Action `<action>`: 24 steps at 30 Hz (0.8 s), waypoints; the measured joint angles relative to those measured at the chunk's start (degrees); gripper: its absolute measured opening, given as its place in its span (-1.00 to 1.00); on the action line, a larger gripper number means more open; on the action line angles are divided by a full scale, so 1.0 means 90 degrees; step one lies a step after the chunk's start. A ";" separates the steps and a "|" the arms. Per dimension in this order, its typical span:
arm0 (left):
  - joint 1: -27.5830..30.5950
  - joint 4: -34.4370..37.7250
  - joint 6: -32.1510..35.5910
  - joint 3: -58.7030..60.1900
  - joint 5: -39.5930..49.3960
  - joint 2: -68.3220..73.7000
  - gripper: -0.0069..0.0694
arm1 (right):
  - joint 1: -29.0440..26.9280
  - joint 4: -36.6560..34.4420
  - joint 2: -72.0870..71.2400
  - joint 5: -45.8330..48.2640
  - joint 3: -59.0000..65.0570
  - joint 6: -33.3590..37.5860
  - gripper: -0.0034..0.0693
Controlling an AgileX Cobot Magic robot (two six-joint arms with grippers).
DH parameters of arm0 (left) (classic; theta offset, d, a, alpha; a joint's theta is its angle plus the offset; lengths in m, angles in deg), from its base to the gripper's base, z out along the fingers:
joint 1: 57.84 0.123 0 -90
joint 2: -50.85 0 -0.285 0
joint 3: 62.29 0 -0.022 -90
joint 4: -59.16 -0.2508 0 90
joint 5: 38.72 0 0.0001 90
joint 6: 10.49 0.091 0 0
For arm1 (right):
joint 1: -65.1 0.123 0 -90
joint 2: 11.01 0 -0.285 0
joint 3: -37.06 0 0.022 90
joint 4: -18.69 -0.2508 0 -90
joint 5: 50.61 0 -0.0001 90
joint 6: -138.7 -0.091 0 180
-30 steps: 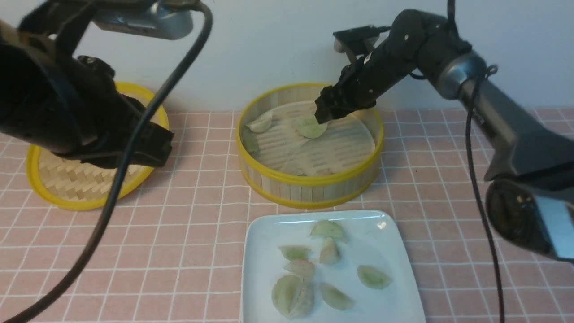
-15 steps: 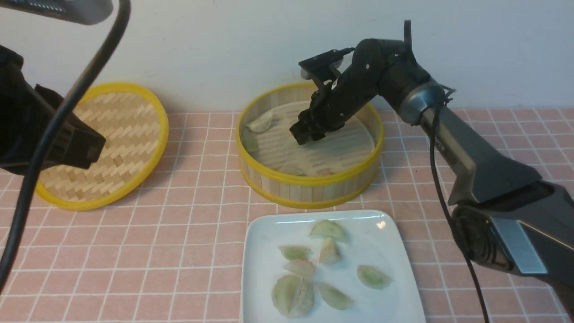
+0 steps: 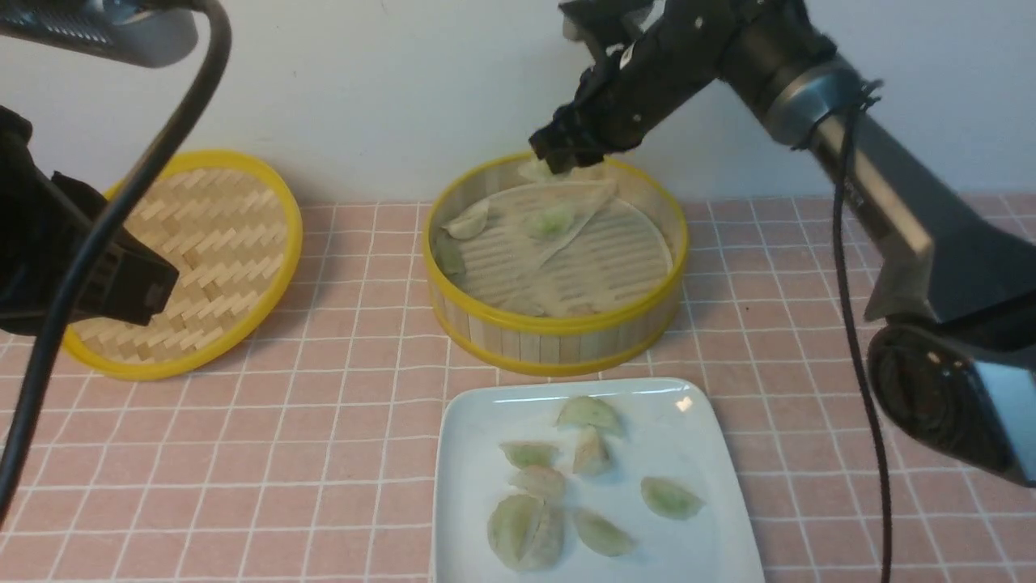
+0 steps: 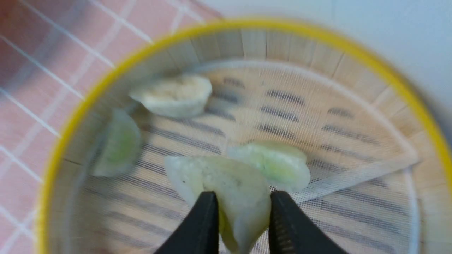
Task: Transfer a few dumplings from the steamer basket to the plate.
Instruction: Use the right arm to grab a dumpling from inside the steamer, then use the right arm to put the dumpling into the plate
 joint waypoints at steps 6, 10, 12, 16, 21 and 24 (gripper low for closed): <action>0.0000 -0.0004 0.0000 0.0023 0.0000 -0.0053 -0.83 | 0.0000 -0.0136 -0.2282 -0.0059 0.3250 0.0049 -0.46; 0.0000 -0.0004 0.0025 0.0172 0.0012 -0.0146 -0.83 | 0.0007 -0.1006 -0.3839 -0.0059 0.5905 0.0335 -0.46; 0.0000 -0.0004 0.0025 0.0224 0.0012 -0.0160 -0.83 | 0.0035 -0.1349 -0.4293 -0.0068 0.6821 0.0442 -0.46; 0.0000 0.0001 0.0039 0.0315 0.0005 -0.0160 -0.83 | 0.0328 -0.1436 -0.4613 -0.0666 0.8512 0.0533 -0.46; 0.0000 0.0001 0.0043 0.0315 0.0005 -0.0160 -0.83 | 0.0487 -0.1176 -0.4345 -0.1620 0.9170 0.0513 -0.40; 0.0000 0.0026 0.0043 0.0315 0.0001 -0.0160 -0.83 | 0.0487 -0.1189 -0.4189 -0.1783 0.9176 0.0511 -0.19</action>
